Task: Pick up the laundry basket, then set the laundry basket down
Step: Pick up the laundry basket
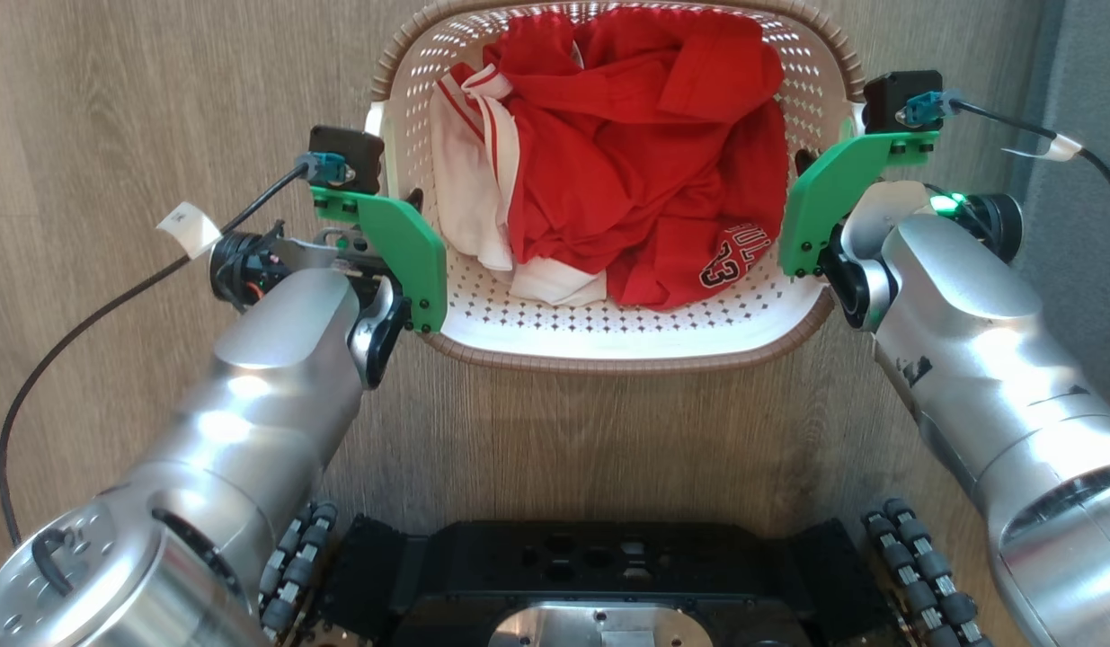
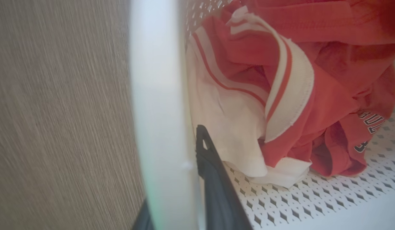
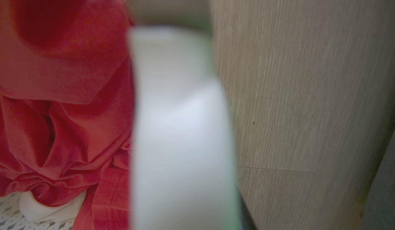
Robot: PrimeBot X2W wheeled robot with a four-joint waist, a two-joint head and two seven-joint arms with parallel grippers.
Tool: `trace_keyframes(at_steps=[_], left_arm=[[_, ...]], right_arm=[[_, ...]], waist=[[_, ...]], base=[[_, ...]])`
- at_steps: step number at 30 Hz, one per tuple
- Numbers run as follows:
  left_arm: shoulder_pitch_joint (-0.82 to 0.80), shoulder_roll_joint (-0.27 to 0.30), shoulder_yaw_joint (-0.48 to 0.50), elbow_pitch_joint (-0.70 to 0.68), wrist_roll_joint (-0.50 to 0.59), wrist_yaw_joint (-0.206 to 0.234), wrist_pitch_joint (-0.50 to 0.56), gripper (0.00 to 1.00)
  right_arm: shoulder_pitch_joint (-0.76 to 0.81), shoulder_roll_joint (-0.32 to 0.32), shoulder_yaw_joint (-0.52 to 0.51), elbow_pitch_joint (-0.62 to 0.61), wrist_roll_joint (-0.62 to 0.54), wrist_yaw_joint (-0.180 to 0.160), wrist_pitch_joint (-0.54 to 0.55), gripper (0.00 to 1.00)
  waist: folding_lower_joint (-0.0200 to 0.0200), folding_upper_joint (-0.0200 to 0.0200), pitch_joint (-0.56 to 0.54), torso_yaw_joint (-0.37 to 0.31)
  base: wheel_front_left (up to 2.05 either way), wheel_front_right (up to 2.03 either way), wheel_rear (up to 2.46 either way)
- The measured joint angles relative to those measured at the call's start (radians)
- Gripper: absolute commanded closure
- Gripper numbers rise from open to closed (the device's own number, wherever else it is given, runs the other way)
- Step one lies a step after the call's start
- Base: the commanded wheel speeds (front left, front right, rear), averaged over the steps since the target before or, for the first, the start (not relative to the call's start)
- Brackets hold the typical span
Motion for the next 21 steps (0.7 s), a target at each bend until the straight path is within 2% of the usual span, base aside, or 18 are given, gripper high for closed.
trace_keyframes(at_steps=[10, 21], left_arm=[[0.001, 0.005, -0.058, 0.002, -0.054, -0.008, 0.027, 1.00], [0.040, 0.009, -0.133, 0.005, -0.079, -0.021, 0.074, 1.00]], right_arm=[[0.003, -0.003, 0.046, -0.003, 0.028, 0.000, 0.003, 1.00], [0.049, -0.019, 0.116, -0.034, 0.094, 0.000, 0.097, 1.00]], waist=[[0.0000, 0.0000, -0.030, 0.003], [0.0000, 0.0000, -0.124, 0.006]], base=[[0.00, 0.00, 0.00], [0.00, 0.00, 0.00]])
